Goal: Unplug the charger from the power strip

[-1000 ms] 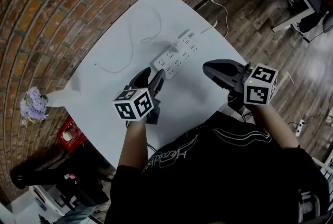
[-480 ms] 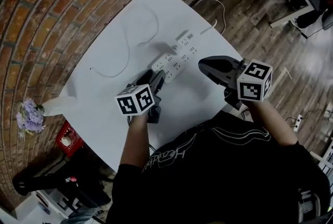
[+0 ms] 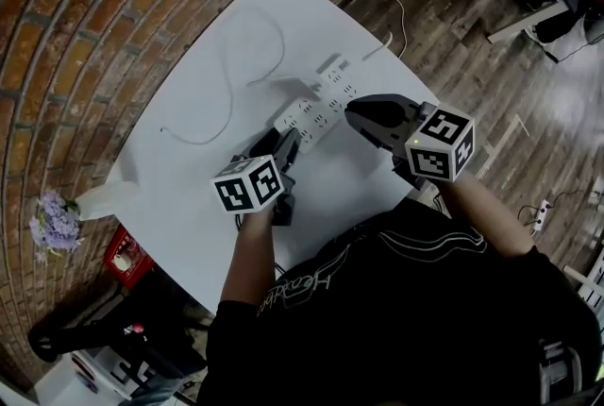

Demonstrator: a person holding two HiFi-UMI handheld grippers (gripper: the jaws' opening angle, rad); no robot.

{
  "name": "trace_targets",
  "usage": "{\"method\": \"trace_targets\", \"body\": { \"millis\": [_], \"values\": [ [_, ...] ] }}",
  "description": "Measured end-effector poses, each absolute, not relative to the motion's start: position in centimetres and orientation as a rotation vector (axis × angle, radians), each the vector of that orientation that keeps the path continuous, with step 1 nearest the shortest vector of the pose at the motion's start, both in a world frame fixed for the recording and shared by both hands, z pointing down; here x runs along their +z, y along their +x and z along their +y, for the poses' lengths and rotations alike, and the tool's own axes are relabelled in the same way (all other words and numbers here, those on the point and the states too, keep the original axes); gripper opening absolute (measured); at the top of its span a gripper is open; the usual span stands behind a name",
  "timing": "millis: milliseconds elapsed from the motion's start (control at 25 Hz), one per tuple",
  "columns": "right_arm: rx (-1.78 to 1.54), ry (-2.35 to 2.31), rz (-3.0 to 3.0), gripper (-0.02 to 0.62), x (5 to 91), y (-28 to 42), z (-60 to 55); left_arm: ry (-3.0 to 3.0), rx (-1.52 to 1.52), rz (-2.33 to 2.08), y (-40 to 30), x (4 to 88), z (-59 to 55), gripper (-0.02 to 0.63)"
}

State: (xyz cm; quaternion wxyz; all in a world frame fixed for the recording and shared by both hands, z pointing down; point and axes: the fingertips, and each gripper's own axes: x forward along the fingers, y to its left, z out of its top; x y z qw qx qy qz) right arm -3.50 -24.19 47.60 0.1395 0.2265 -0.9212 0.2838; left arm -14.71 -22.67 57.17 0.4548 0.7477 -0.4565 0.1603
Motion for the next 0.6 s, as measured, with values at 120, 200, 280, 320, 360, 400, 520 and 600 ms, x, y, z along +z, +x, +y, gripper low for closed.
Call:
{"method": "trace_targets", "body": {
  "millis": [120,200,280,320,360,400,520,600],
  "values": [
    [0.74,0.675,-2.664,0.032,47.9,-4.2,-24.9,1.846,0.399,-1.13,-14.6,57.1,-22.7,0.195],
    [0.672,0.704,-2.656,0.11,48.2,-4.6,-25.5,1.848,0.398,-1.129,-14.6,57.1,-22.7,0.195],
    [0.584,0.742,-2.645,0.126,48.4,-5.0,-26.2,1.847,0.397,-1.126,-14.6,57.2,-22.6,0.193],
    [0.538,0.756,-2.637,0.137,48.5,-5.4,-26.6,1.847,0.398,-1.126,-14.6,57.2,-22.6,0.193],
    [0.496,0.765,-2.627,0.15,48.7,-5.8,-26.8,1.847,0.399,-1.127,-14.7,57.3,-22.6,0.194],
    [0.46,0.771,-2.616,0.155,48.9,-6.2,-27.1,1.848,0.4,-1.128,-14.7,57.3,-22.7,0.194],
    [0.385,0.809,-2.579,0.177,49.7,-7.0,-28.0,1.849,0.404,-1.133,-14.7,57.3,-22.7,0.195],
    [0.341,0.853,-2.551,0.181,50.3,-7.4,-28.7,1.85,0.404,-1.132,-14.7,57.2,-22.7,0.194]
  ]
}}
